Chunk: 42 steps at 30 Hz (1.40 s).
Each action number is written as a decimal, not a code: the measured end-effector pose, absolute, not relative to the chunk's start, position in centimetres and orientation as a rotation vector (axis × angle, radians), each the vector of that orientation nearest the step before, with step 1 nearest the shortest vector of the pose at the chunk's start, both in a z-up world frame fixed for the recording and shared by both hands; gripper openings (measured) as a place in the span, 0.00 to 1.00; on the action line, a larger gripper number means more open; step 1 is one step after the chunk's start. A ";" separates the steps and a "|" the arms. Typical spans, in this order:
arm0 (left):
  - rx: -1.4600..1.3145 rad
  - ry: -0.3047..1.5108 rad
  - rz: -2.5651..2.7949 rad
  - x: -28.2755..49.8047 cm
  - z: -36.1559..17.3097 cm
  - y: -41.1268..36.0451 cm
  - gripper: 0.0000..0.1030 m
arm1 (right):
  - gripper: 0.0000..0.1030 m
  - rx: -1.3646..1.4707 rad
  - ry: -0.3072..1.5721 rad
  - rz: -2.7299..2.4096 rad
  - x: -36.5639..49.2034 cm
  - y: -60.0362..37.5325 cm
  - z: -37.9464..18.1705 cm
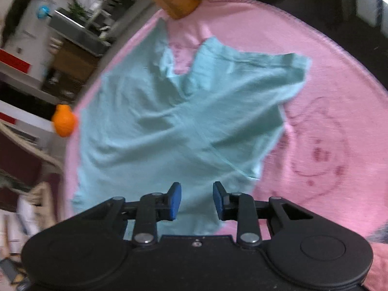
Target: Fold clothes
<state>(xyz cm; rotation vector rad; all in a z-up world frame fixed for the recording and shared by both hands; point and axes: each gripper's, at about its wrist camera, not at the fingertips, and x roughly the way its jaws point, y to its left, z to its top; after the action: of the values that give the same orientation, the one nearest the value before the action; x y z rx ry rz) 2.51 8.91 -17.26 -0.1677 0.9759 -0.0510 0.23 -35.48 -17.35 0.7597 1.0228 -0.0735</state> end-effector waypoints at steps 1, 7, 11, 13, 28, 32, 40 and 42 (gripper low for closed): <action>-0.180 0.971 -0.052 2.6 -17.3 9.0 0.15 | 0.32 0.767 1.017 -0.089 -0.2 -35.6 -17.3; -0.403 0.953 0.112 3.9 -17.6 13.2 0.15 | 0.38 0.850 1.083 -0.173 -0.7 -36.7 -18.8; -0.411 0.989 0.192 4.9 -18.5 13.9 0.12 | 0.31 0.857 1.067 -0.188 0.0 -36.3 -19.5; -0.378 1.003 0.214 5.2 -18.7 13.6 0.11 | 0.03 0.809 1.066 -0.209 0.3 -35.7 -19.5; -0.293 1.027 -0.058 0.4 -15.7 10.9 0.41 | 0.31 0.739 1.054 -0.214 -2.2 -35.1 -17.3; -0.394 1.125 -0.069 0.1 -17.6 10.7 0.41 | 0.33 0.796 1.050 -0.100 -3.4 -34.2 -17.1; -0.558 1.140 -0.013 1.5 -19.3 12.1 0.32 | 0.33 0.726 1.103 -0.111 -2.6 -32.4 -18.2; -0.543 1.137 -0.008 1.7 -19.3 11.8 0.17 | 0.32 0.712 1.105 -0.113 -2.3 -32.0 -18.4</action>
<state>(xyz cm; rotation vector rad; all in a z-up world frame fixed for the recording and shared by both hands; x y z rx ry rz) 1.68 11.79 -19.31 -0.5428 1.1370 -0.0082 -2.33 -32.01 -18.44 0.7124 1.1051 -0.1125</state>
